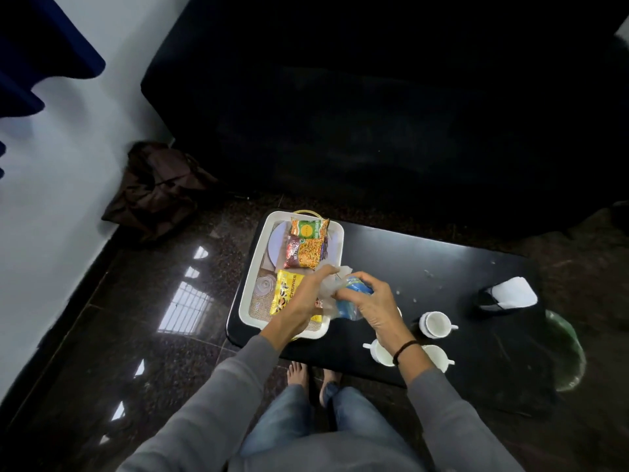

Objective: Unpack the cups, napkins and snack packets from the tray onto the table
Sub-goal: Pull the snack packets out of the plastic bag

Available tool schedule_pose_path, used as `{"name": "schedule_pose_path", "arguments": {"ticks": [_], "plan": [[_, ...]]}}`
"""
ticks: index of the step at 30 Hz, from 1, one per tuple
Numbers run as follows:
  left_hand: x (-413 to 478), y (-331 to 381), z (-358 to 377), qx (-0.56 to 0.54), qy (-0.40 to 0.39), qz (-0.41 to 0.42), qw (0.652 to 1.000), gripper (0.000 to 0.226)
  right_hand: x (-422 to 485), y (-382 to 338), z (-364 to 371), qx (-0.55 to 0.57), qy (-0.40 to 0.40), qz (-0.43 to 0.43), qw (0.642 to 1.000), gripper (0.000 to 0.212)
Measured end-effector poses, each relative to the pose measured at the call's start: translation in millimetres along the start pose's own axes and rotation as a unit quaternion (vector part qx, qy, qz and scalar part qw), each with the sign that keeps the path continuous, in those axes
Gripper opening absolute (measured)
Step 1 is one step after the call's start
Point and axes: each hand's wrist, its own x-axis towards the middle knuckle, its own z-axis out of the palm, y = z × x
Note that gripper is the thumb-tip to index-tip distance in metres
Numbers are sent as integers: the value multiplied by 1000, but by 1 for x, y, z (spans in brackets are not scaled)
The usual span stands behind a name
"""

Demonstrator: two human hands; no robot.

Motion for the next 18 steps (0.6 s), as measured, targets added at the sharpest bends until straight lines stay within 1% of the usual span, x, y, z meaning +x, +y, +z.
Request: {"name": "schedule_pose_path", "arguments": {"ticks": [2, 4, 7, 9, 10, 11, 13, 14, 18], "plan": [[0, -1, 7, 15, 30, 8, 999, 23, -9, 0, 2, 11, 22, 0, 1000, 36], [2, -3, 12, 65, 60, 22, 996, 25, -17, -1, 1, -7, 44, -8, 999, 38], [2, -1, 16, 103, 46, 40, 993, 42, -28, -3, -3, -46, 58, -10, 997, 53], [0, 4, 19, 114, 29, 59, 991, 46, -34, -6, -7, -60, 60, -17, 996, 62], [1, 7, 21, 123, 22, 68, 990, 44, -37, -7, -11, -58, 62, -20, 996, 64], [2, 9, 25, 138, 13, 79, 987, 37, -39, -8, -14, -53, 65, -24, 996, 65], [6, 13, 34, 169, -7, 94, 981, 19, -44, -9, -22, -41, 77, -34, 996, 66], [6, 15, 41, 182, -13, 95, 979, 16, -46, -8, -27, -34, 87, -42, 995, 67], [10, 14, 68, 238, -50, 71, 967, 17, -54, 3, -49, -6, 115, -73, 991, 71]]}}
